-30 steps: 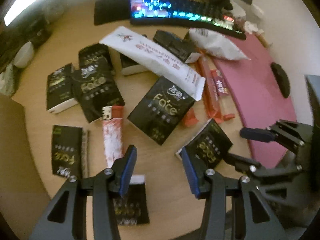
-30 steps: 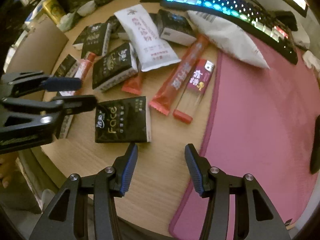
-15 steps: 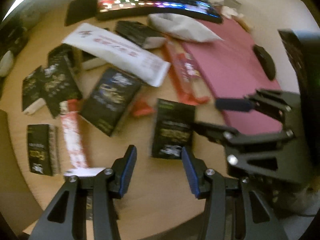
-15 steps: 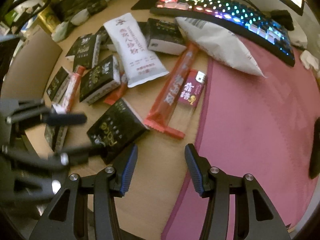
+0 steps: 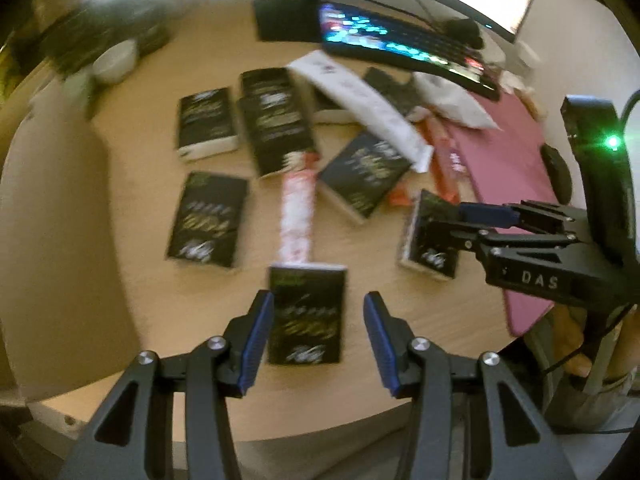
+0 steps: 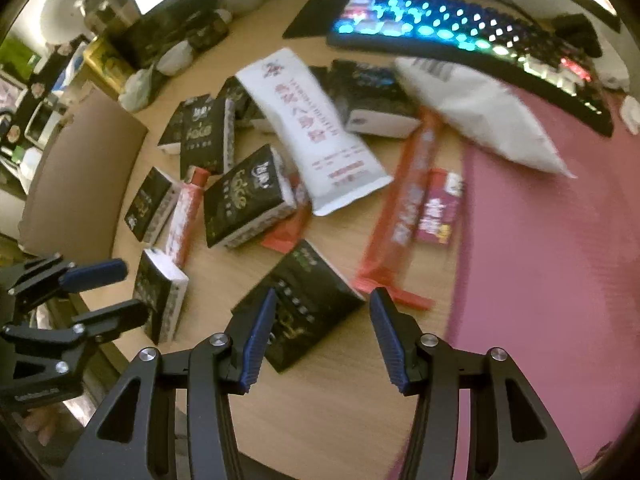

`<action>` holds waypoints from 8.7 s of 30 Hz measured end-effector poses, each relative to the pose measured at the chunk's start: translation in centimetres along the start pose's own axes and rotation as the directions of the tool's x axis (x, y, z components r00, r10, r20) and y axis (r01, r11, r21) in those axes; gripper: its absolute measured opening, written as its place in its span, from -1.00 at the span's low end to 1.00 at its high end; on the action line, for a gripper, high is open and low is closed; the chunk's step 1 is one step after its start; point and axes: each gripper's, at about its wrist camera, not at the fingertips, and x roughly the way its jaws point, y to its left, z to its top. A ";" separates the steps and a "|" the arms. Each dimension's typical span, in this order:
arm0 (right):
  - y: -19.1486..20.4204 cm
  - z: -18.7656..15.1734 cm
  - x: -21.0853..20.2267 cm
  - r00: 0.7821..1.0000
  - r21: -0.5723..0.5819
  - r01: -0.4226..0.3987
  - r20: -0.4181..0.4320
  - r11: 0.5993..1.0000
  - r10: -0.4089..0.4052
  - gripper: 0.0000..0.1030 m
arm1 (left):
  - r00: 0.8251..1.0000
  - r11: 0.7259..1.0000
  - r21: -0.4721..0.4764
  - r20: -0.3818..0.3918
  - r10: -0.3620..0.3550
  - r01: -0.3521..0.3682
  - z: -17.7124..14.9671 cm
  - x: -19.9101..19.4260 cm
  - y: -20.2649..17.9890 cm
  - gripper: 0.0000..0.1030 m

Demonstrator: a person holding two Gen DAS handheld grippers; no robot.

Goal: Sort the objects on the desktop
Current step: 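Move both open grippers back over the tissue packs on the desk, then grasp a black tissue pack on edge with the left gripper, then grasp a black tissue pack on edge with the right gripper while left holds its pack, then carry both tissue packs into the cardboard box and open both grippers, then move both open grippers back toward the remaining tissue packs on the desk, then grasp a tissue pack with the right gripper while left grasps another pack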

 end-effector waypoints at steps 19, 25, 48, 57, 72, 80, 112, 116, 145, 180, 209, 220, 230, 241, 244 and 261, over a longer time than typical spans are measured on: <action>1.9 1.5 1.5 1.000 -0.014 0.015 -0.009 1.000 -0.015 0.14 | 1.000 0.999 -0.040 -0.003 -0.030 0.030 -0.6 0.7 1.9 0.03; 1.3 1.0 0.6 1.000 -0.009 0.031 0.001 0.999 -0.031 0.14 | 0.999 0.999 -0.016 -0.024 -0.034 0.034 -0.1 1.9 0.7 0.03; 3.0 1.1 2.1 1.000 -0.030 0.012 0.007 0.999 -0.011 0.14 | 0.997 1.000 0.008 -0.080 -0.001 0.002 0.3 3.2 0.1 -0.57; 6.2 1.1 2.7 0.999 -0.176 0.043 0.010 0.983 -0.042 0.14 | 0.997 1.000 -0.021 -0.074 0.015 -0.017 -0.4 2.1 1.4 -0.57; 1.4 -0.2 1.1 0.999 -0.086 0.017 -0.030 0.996 -0.020 0.14 | 0.998 0.999 -0.032 -0.066 -0.010 0.008 -0.4 2.3 1.3 -0.57; 4.0 0.8 3.0 0.999 -0.099 -0.025 -0.036 0.995 0.022 0.14 | 0.998 0.999 -0.036 -0.051 -0.021 0.019 -0.5 2.1 1.5 -0.57; 5.9 0.0 1.9 0.999 -0.169 0.003 -0.036 0.986 -0.010 -0.41 | 0.999 1.000 -0.004 -0.036 -0.009 0.009 -0.6 1.8 0.2 -0.56; 6.1 -0.1 1.7 0.999 -0.185 0.021 -0.037 0.983 -0.029 -0.59 | 0.999 1.000 0.006 -0.041 -0.020 0.020 -0.6 1.6 0.3 -0.60; 31.3 9.2 1.9 0.982 -0.582 -0.179 -0.060 0.793 0.178 -0.60 | 0.968 0.936 -0.328 0.164 0.189 -0.127 -1.6 -10.0 19.2 -0.61; 17.9 7.5 -4.5 0.989 -0.392 -0.082 0.083 0.916 0.124 -0.29 | 0.966 0.996 -0.049 0.246 0.079 -0.069 2.2 -10.6 6.2 -0.13; 10.3 7.7 5.2 0.999 -0.254 0.036 0.010 0.967 -0.034 -0.29 | 0.995 0.993 -0.057 0.007 0.103 -0.103 4.4 2.1 4.6 -0.13; 7.5 2.2 2.9 0.996 -0.310 0.039 -0.062 0.950 -0.061 -0.29 | 0.998 0.997 -0.039 -0.035 0.058 -0.060 0.7 1.6 0.9 -0.13; 3.1 -0.1 -1.2 0.996 -0.218 0.091 -0.007 0.972 -0.094 -0.29 | 0.999 0.997 0.064 0.003 0.034 -0.034 1.3 0.3 -3.8 -0.13; 1.2 -2.2 1.0 0.998 -0.156 0.040 -0.037 0.987 -0.046 -0.29 | 0.995 0.987 0.145 -0.066 0.075 -0.065 1.1 3.2 -6.4 -0.13; 1.8 -1.1 1.2 0.999 -0.159 0.033 -0.011 0.987 -0.035 -0.29 | 0.996 0.989 0.145 -0.087 0.017 -0.005 0.6 3.0 -6.4 -0.13; 6.8 0.6 3.9 0.995 -0.204 -0.094 -0.058 0.974 0.084 -0.04 | 1.000 0.988 -0.152 0.011 -0.028 0.029 -0.2 1.0 4.4 -0.13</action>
